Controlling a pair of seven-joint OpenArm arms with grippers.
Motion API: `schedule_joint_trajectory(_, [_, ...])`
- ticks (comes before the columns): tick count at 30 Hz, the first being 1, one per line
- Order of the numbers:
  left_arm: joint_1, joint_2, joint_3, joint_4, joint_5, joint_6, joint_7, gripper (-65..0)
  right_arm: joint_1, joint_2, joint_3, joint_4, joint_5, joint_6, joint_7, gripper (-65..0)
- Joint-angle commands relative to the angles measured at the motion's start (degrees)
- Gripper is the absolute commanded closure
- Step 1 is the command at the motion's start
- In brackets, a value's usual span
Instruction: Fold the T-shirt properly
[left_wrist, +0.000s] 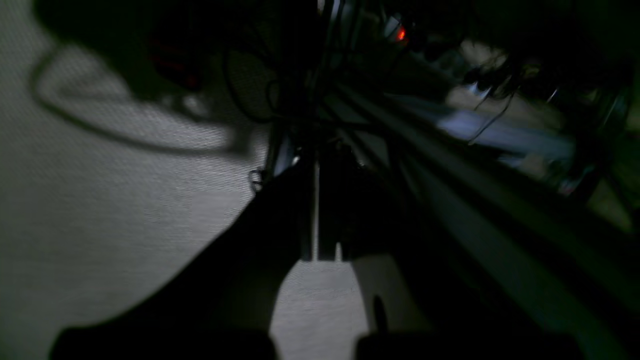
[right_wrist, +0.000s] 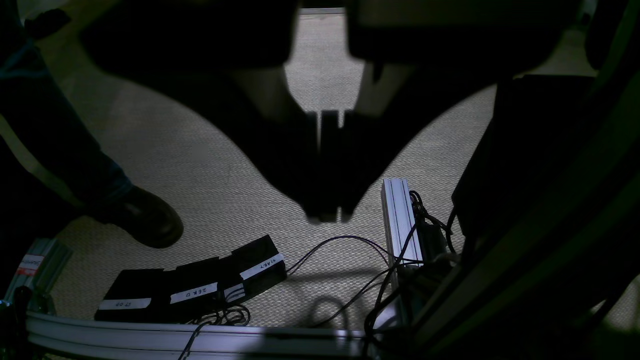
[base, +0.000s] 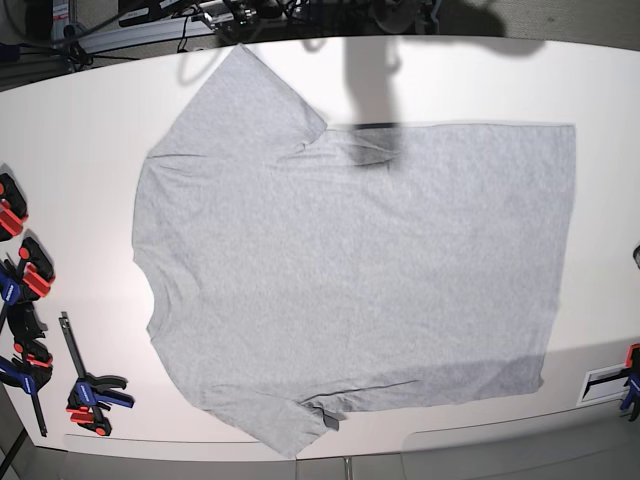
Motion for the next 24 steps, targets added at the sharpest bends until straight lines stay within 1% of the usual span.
schedule_joint_trajectory(1, [0.98,0.11,0.07,0.61,-1.60,-0.39,-0.44,0.0,-0.87,0.33,-0.13,0.74,-0.15,0.28,0.31,0.0])
schedule_joint_trajectory(4, [3.30,0.11,0.07,3.17,-5.25,-0.39,-0.48,0.0,-4.28,1.42,-0.13,2.82,-0.11,0.26,4.63,0.0])
schedule_joint_trajectory(7, [6.78,0.11,0.07,7.48,-6.40,-0.39,-0.46,0.0,-8.22,3.06,-0.13,5.22,-0.09,0.28,9.81,0.0])
schedule_joint_trajectory(9, [9.29,0.11,0.07,10.78,-6.38,-0.39,-0.48,0.0,-10.73,4.09,-0.13,6.93,-0.09,0.28,11.82,0.0])
schedule_joint_trajectory(13, [14.38,0.07,0.07,17.35,-6.93,-0.39,-0.44,0.0,-14.91,5.95,-0.13,10.78,-0.09,0.26,12.68,0.0])
schedule_joint_trajectory(17, [20.68,-0.98,0.04,24.70,-12.72,-0.92,-0.39,0.0,-20.48,7.69,-0.13,17.66,-0.04,0.20,13.49,0.0])
schedule_joint_trajectory(22, [30.18,-4.04,0.02,36.33,-19.08,-6.36,-0.39,0.0,-29.40,9.55,-0.13,28.24,0.39,-0.09,18.36,0.0])
schedule_joint_trajectory(24, [33.97,-5.11,-0.02,41.42,-21.40,-7.39,-0.42,0.0,-32.89,10.19,-0.13,32.04,0.61,-0.09,20.06,0.0])
